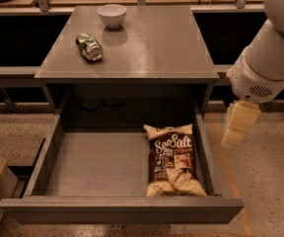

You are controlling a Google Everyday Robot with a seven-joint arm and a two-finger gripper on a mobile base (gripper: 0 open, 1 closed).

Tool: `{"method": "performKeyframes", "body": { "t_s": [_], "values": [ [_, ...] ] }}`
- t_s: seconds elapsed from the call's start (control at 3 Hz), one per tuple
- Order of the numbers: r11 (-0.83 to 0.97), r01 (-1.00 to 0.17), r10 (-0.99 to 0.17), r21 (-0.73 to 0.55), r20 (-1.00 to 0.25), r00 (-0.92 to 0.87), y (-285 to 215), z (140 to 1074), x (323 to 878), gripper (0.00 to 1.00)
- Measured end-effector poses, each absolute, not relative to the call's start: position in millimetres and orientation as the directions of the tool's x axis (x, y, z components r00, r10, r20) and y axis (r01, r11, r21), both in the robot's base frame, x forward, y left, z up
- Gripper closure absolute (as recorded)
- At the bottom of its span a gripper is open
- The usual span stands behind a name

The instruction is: Pick brown chip bag from top drawer and place on counter

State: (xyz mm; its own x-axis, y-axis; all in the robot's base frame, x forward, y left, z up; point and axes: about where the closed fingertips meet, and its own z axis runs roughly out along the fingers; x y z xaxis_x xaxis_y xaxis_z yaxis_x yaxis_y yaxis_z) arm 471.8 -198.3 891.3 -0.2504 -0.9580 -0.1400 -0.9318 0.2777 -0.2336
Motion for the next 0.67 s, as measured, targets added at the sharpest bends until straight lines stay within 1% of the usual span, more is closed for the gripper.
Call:
{"method": "performKeyframes", "body": {
  "t_s": [0.33, 0.67],
  "values": [
    [0.309, -0.941, -0.936, -0.137, -0.220, -0.275, -171, 847, 481, 0.00],
    [0.328, -0.942, -0.914, -0.067, -0.275, -0.298, -145, 807, 488, 0.00]
  ]
}}
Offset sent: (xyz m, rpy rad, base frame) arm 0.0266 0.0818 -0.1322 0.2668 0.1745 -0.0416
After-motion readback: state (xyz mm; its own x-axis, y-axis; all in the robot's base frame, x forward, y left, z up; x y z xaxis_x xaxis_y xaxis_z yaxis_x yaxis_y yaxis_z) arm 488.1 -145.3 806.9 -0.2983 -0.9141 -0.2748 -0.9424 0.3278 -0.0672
